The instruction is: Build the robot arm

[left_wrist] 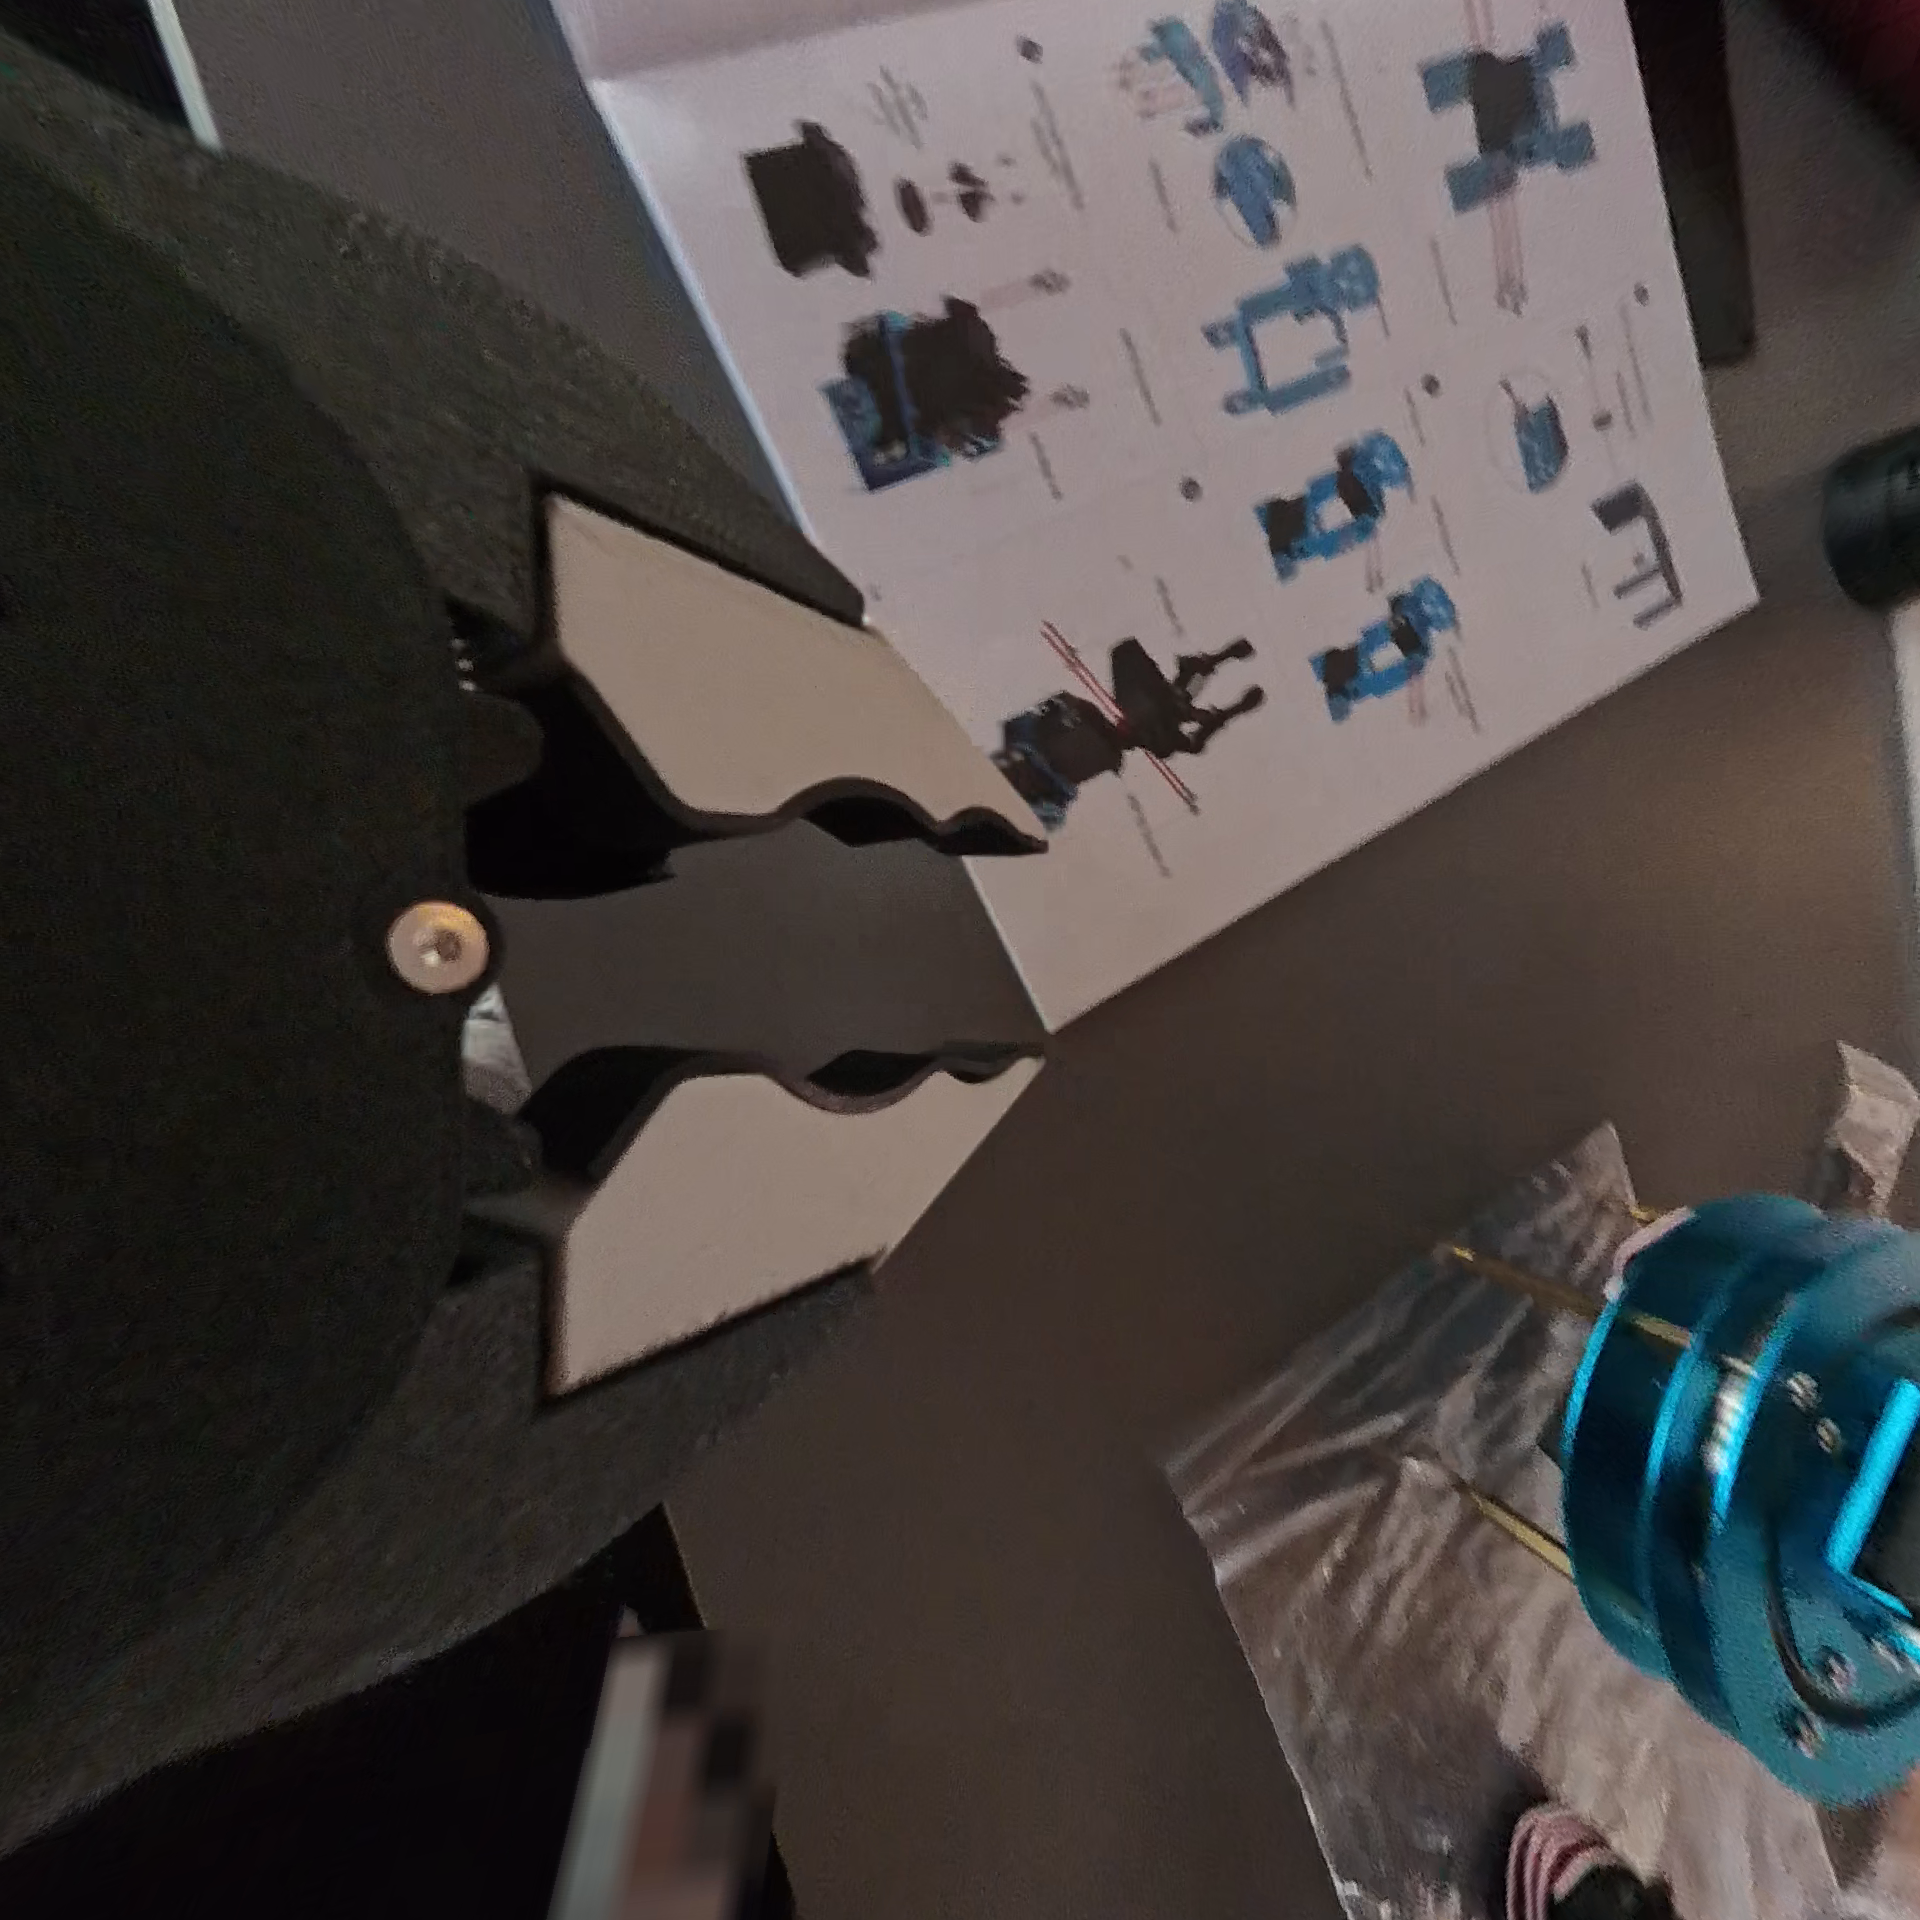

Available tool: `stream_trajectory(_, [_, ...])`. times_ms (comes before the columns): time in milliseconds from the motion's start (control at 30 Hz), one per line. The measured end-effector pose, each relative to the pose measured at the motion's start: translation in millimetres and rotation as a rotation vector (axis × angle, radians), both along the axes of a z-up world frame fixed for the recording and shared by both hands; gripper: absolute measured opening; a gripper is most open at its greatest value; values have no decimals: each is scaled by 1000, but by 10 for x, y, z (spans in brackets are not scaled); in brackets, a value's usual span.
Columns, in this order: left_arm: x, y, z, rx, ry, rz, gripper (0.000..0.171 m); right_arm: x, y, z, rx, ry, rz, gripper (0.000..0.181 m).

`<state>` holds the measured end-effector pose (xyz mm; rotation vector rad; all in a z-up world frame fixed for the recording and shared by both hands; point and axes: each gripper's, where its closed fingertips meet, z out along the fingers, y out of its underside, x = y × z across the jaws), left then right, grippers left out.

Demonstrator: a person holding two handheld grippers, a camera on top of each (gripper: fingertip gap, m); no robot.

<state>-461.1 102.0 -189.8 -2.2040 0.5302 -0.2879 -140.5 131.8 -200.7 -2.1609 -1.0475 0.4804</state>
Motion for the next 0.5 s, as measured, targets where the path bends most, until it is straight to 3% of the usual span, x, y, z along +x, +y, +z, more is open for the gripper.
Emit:
stream_trajectory(100, [-97,-81,0,-11,17,80,35,5,5,93,12,89,-20,45])
stream_trajectory(333, [-345,-149,44,23,33,176,36,229,-64,610,129,217,-213,41])
stream_trajectory(433, [-606,-95,44,37,45,230,44,-27,-228,996,283,395,-239,35])
stream_trajectory(500, [-777,-61,10,5,26,246,49,-263,-321,1071,351,472,-266,37])
